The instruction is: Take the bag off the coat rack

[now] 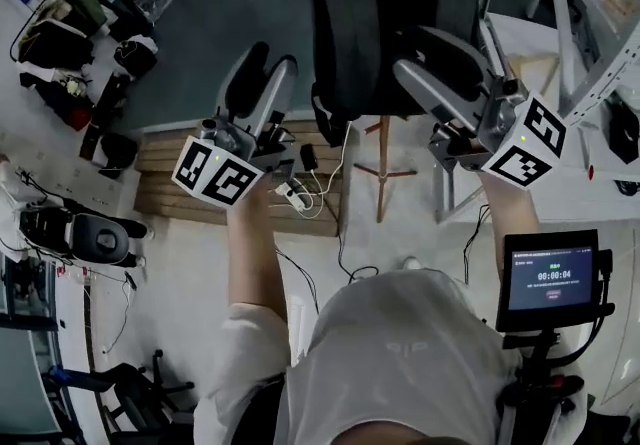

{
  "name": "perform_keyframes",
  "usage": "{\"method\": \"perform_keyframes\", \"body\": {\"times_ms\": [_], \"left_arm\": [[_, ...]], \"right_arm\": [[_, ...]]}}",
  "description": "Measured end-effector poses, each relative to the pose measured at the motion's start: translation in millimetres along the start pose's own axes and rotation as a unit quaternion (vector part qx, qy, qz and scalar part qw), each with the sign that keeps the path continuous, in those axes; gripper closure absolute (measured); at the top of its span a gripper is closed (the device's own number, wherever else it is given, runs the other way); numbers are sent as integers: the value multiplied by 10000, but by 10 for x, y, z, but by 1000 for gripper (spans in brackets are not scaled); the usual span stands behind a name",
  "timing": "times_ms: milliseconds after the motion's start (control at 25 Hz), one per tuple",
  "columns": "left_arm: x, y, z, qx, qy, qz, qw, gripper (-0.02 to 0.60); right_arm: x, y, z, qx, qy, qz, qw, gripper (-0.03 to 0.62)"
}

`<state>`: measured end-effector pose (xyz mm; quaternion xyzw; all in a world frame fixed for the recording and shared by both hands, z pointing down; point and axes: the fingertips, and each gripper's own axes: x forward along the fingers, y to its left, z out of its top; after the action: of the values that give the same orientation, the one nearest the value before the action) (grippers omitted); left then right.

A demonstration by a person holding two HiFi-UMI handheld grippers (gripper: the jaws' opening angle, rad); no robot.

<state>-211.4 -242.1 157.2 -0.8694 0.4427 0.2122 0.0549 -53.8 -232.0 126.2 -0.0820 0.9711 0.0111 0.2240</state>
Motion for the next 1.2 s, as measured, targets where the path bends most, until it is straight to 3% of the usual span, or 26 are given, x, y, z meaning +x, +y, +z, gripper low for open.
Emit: {"method": "perform_keyframes", "body": {"times_ms": [120,240,400,480,560,720,920,1200], "left_arm": [[373,52,-149,400,453,-256,9978,285],[654,141,-414,626,883,-446,9931,226],[791,367,-698,263,1164,-603,9910,155],[807,426,-814,-5,1292,-765,9887,136],[823,399,-904,-259,1370,-1035,9848,127],[854,292,-945,-463,1308,-1404,9803,120],[911,307,-882,-468,1151,-1289,9838,108],[876,281,-730,-474,925,-1137,9881,116]], "right_arm": [[-329,-372,125,-638,194,-701,9953,328],[-709,-798,56,-925,460,-1446,9841,302],[-1057,-1252,-183,-616,727,-2004,9751,165],[-1140,-1406,-316,-366,848,-2112,9731,121],[-1157,-1509,-439,-167,1001,-2107,9723,118],[-1006,-1537,-602,218,1213,-1812,9757,89],[-871,-1501,-586,350,985,-1749,9790,89],[-789,-1412,-497,279,971,-2062,9733,126]]}}
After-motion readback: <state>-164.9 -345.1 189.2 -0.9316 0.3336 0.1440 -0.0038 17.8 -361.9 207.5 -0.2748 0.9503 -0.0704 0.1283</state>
